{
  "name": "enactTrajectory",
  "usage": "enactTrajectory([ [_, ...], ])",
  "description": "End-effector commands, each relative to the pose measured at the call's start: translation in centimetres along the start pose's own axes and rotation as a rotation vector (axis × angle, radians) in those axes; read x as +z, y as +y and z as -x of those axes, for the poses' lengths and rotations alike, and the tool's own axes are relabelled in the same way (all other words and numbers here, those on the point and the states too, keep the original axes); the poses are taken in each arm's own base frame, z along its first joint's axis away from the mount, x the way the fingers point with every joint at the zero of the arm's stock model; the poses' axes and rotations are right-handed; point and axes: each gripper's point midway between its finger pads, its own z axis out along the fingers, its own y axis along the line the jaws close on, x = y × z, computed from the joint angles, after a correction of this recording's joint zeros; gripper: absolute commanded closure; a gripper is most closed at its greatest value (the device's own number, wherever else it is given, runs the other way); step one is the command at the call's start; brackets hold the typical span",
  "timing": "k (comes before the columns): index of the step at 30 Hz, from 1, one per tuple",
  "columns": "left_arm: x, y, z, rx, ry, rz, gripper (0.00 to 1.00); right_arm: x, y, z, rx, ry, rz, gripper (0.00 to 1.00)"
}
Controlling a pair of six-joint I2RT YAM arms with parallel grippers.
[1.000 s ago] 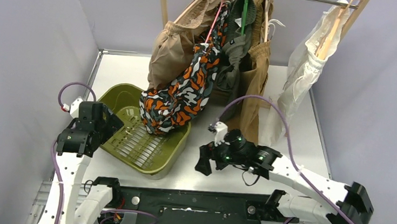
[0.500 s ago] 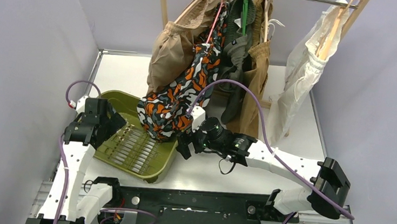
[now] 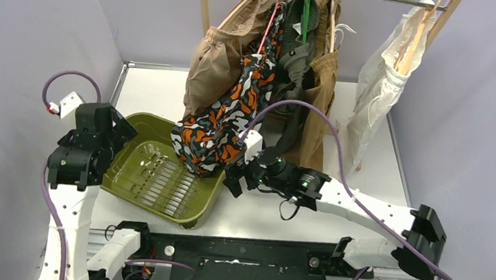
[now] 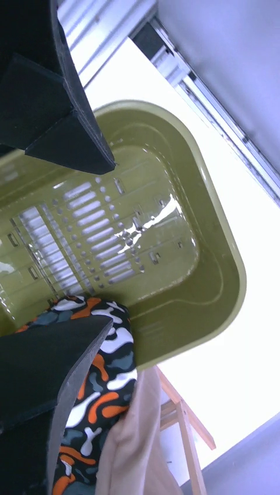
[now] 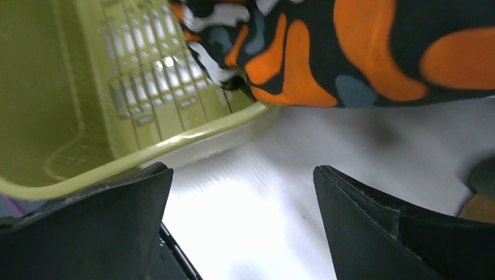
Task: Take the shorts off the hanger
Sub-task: Move the basket to the corner of the board, then adjust the shorts on the hanger.
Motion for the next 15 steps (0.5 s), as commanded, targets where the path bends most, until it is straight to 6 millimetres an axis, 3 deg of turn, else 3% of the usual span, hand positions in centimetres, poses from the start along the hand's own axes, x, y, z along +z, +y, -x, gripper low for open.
enactTrajectory([
  [1, -1.7, 3.6, -1.4, 0.001, 0.027, 0.097, 0.06, -5.7, 3.5, 8.1, -0.035, -0.269, 0.164, 0.02],
  [4, -1.7, 4.8, -3.6, -0.02, 0.072, 0.11, 0.06, -8.2, 6.7, 10.1, -0.073, -0.329, 0.331, 0.02],
  [6, -1.6, 5.3, -4.8, -0.042, 0.093, 0.111, 0.06, -8.4, 8.7, 10.6, -0.123, -0.321, 0.378, 0.01],
  [12, -1.7, 5.7, -6.4, -0.061, 0.134, 0.103, 0.06, -4.5, 12.4, 13.2, -0.261, -0.264, 0.367, 0.01],
  [15, -1.9, 6.1, -6.5, -0.063, 0.128, 0.112, 0.06, -1.8, 12.0, 14.8, -0.225, -0.266, 0.305, 0.04],
])
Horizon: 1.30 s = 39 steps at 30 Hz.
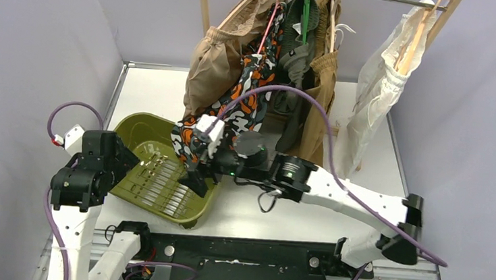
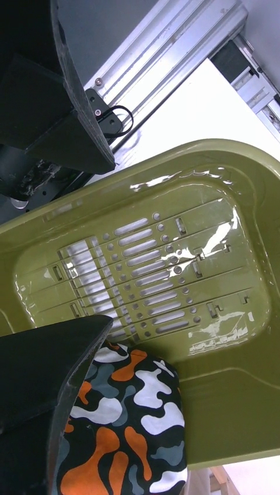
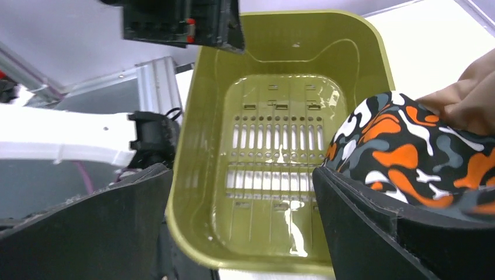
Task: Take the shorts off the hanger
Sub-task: Adjust the shorts on the hanger.
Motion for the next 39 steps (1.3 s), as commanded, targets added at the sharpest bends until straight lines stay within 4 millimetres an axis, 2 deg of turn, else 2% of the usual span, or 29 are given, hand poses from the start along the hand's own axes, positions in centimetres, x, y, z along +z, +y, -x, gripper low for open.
enactTrajectory([
  [1, -0.6, 0.4, 0.1, -0.049, -0.016, -0.008, 0.06, 3.7, -2.6, -0.3, -0.035, 0.049, -0.093, 0.04],
  [3, -0.5, 0.4, -0.5, -0.065, -0.005, -0.023, 0.06, 5.2, -4.7, -1.8, -0.053, 0.124, -0.18, 0.05],
  [4, -0.5, 0.3, -0.8, -0.078, 0.002, -0.036, 0.06, 6.1, -6.2, -3.2, -0.059, 0.177, -0.246, 0.05],
  [6, 0.1, -0.1, -1.8, -0.099, 0.025, -0.059, 0.06, 6.2, -9.7, -4.6, -0.065, 0.235, -0.376, 0.1],
  [7, 0.4, -0.4, -2.3, -0.109, 0.041, -0.074, 0.06, 5.9, -11.5, -4.7, -0.061, 0.247, -0.436, 0.13],
  [11, 1.9, -1.4, -4.4, -0.126, 0.108, -0.115, 0.06, 3.0, -16.8, -4.0, -0.104, 0.267, -0.624, 0.18],
  [14, 3.1, -2.2, -5.8, -0.139, 0.152, -0.135, 0.06, 0.5, -19.1, -2.8, -0.119, 0.269, -0.711, 0.22],
  [16, 3.9, -2.2, -6.5, -0.142, 0.169, -0.123, 0.07, -0.9, -20.0, -2.8, -0.123, 0.274, -0.747, 0.24],
  [22, 5.6, -1.8, -7.7, -0.146, 0.183, -0.091, 0.09, -5.7, -24.7, -6.2, -0.062, 0.383, -0.915, 0.26],
  [27, 5.8, -1.1, -6.9, -0.13, 0.142, -0.053, 0.13, -9.8, -27.4, -6.8, -0.066, 0.431, -1.047, 0.26],
  [30, 5.8, -0.9, -6.1, -0.114, 0.112, -0.039, 0.16, -11.5, -28.3, -7.2, -0.089, 0.47, -1.084, 0.26],
  [37, 6.1, -1.6, -4.8, -0.071, 0.076, -0.036, 0.22, -13.3, -27.9, -8.5, -0.139, 0.535, -1.094, 0.22],
  [39, 6.2, -2.0, -4.4, -0.057, 0.068, -0.049, 0.27, -13.5, -27.4, -8.4, -0.143, 0.546, -1.084, 0.22],
])
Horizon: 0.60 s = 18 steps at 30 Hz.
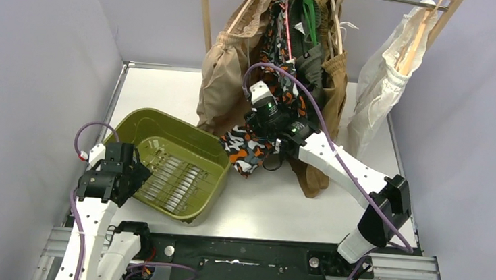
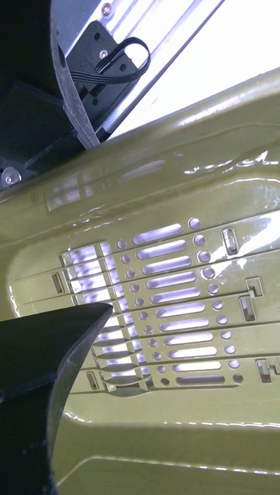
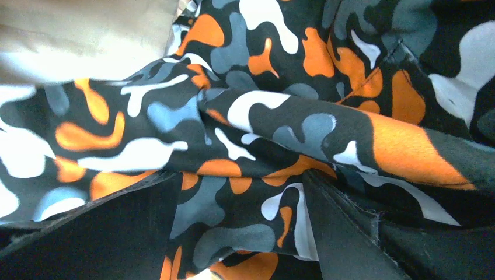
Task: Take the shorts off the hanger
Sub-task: Adjust the shorts on the hanger.
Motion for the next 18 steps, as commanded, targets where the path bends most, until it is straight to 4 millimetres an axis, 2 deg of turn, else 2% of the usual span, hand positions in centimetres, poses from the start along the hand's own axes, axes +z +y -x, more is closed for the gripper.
enactTrajectory([
  [1, -1.0, -2.7, 3.5, 0.002, -0.117, -0.088, 0.28, -2.7, -2.3, 1.0, -0.007, -0.05, -0.046, 0.22],
  [3, -1.0, -3.1, 4.1, 0.017, -0.131, -0.086, 0.3, -3.5, -1.7, 1.3, 0.001, -0.077, 0.014, 0.18],
  [5, -0.9, -3.8, 4.8, 0.04, -0.146, -0.094, 0.31, -4.5, -0.2, 1.8, 0.021, -0.117, 0.134, 0.15],
  [9, -0.4, -5.3, 6.6, 0.088, -0.18, -0.083, 0.31, -7.9, 4.7, 3.7, 0.115, -0.231, 0.464, 0.11],
  [12, 0.4, -7.5, 7.8, 0.13, -0.189, -0.12, 0.28, -10.3, 9.0, 4.7, 0.197, -0.31, 0.714, 0.09],
  [15, 1.7, -9.2, 9.0, 0.163, -0.173, -0.139, 0.24, -9.8, 10.9, 5.2, 0.283, -0.29, 0.766, 0.08],
  [18, 2.9, -10.0, 10.5, 0.174, -0.143, -0.152, 0.2, -8.4, 10.8, 6.1, 0.299, -0.255, 0.71, 0.03],
])
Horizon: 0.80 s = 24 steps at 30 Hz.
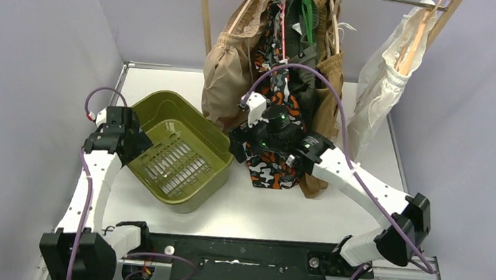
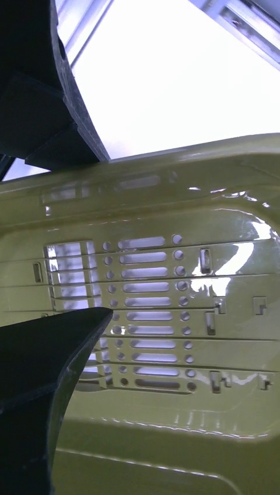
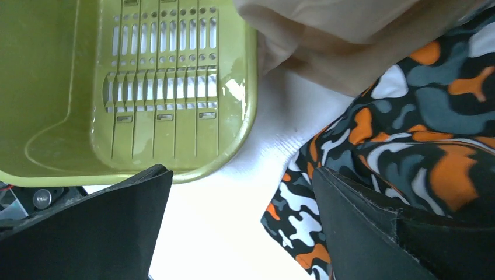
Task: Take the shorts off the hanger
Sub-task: Adjust the shorts on the hanger.
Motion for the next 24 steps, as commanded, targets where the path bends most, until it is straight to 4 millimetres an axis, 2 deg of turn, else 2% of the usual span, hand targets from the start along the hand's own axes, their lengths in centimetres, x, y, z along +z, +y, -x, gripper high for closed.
enactTrajectory([
  [1, 0.6, -3.0, 5.5, -0.003, -0.071, -0.132, 0.19, 2.1, 1.4, 2.8, 0.087, -0.048, 0.035, 0.03],
  [6, 0.2, -1.7, 5.5, -0.026, -0.033, -0.137, 0.13, 3.3, -0.4, 3.8, 0.069, -0.004, -0.083, 0.0],
  [10, -1.9, -0.5, 5.3, -0.054, -0.067, -0.137, 0.1, 4.3, -0.8, 3.7, 0.083, 0.005, -0.103, 0.01],
  [16, -3.7, -0.1, 2.7, -0.098, -0.012, -0.182, 0.1, 6.2, -1.7, 2.5, 0.131, 0.059, -0.136, 0.02],
  [18, -3.8, 0.0, 1.2, -0.112, 0.025, -0.2, 0.09, 6.8, -0.6, 1.9, 0.114, 0.095, -0.071, 0.01],
  [21, -3.3, 0.0, -0.9, -0.136, 0.085, -0.218, 0.1, 7.1, 2.6, 1.2, 0.113, 0.126, 0.082, 0.02],
  [24, -3.1, -0.3, -1.6, -0.154, 0.096, -0.247, 0.1, 7.2, 5.5, 0.4, 0.14, 0.139, 0.182, 0.05],
])
